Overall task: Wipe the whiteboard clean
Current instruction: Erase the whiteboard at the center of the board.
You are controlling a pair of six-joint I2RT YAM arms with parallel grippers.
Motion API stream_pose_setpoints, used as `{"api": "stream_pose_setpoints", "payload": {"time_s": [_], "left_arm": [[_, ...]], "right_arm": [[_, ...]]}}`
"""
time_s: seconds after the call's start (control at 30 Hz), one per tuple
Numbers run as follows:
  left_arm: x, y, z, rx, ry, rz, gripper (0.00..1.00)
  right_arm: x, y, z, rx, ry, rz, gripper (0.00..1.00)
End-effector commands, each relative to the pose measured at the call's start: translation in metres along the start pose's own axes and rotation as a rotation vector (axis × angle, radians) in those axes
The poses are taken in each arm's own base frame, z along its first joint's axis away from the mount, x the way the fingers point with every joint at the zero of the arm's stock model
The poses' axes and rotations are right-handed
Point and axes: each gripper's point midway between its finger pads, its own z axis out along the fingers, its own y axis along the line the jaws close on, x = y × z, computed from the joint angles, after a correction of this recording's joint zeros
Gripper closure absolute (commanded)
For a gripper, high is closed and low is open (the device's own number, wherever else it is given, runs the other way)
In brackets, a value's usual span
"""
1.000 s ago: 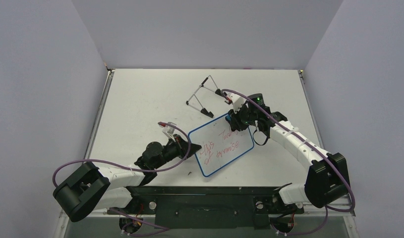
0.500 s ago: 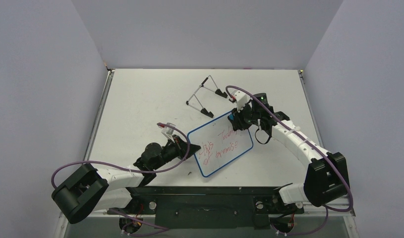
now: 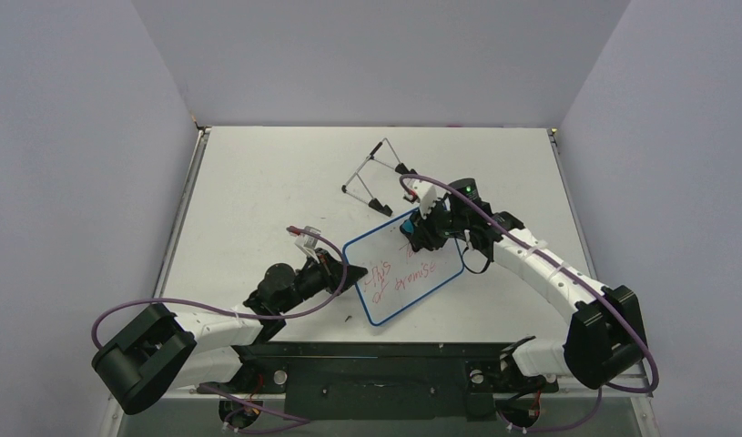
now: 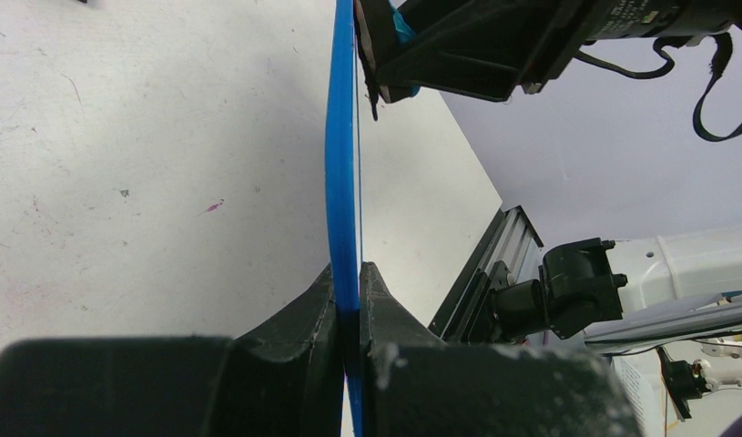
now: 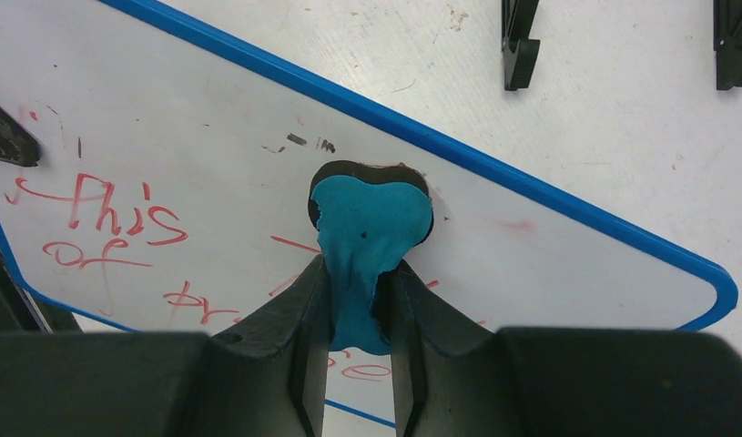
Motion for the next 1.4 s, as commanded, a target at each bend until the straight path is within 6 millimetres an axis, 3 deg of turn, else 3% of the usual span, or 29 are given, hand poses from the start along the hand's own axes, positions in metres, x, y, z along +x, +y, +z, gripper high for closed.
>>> {"api": "stream_pose_setpoints", "payload": {"time_s": [0.0,0.13,0.2,0.47,0.63,0.8,0.87,0.93,1.1,1.2,1.3,1.37], "left_arm": [[-0.038,-0.052,0.002,0.194,-0.125,0.047,1.0],[-0.039,-0.052,0.002,0.197,-0.128,0.048,1.0],[-0.038,-0.052,0.001,0.199,-0.127,0.048,1.0],[-0.038,-0.05,-0.003,0.194,-0.134,0.058,1.0],[-0.04,-0.053,-0.001,0.2,-0.132,0.061,1.0],[-0.04,-0.054,-0.002,0.205,-0.132,0.058,1.0],[-0.04,-0.054,-0.002,0.204,-0.134,0.06,1.0],[-0.041,-0.054,-0.002,0.204,-0.134,0.061,1.0],[-0.041,-0.054,0.001,0.202,-0.129,0.063,1.0],[-0.041,-0.054,0.002,0.2,-0.127,0.062,1.0],[-0.04,-0.053,0.004,0.194,-0.122,0.06,1.0],[-0.041,-0.053,0.005,0.195,-0.124,0.062,1.0]], "right_arm": [[-0.005,-0.025,-0.002,0.067,-0.038,0.052,1.0],[0.009,-0.067,-0.01,0.203,-0.029,0.151,1.0],[0.012,-0.075,-0.012,0.236,-0.024,0.168,1.0],[-0.008,-0.057,-0.019,0.165,-0.099,0.135,1.0],[-0.001,-0.082,-0.028,0.241,-0.106,0.199,1.0],[0.007,-0.09,-0.023,0.261,-0.082,0.241,1.0],[0.006,-0.085,-0.019,0.241,-0.077,0.243,1.0],[0.002,-0.069,-0.013,0.181,-0.084,0.212,1.0],[-0.022,-0.006,-0.004,-0.001,-0.11,0.062,1.0],[-0.027,0.017,-0.001,-0.072,-0.11,0.016,1.0],[-0.025,0.012,0.0,-0.038,-0.096,0.01,1.0],[-0.02,-0.009,0.0,0.055,-0.079,0.045,1.0]]}}
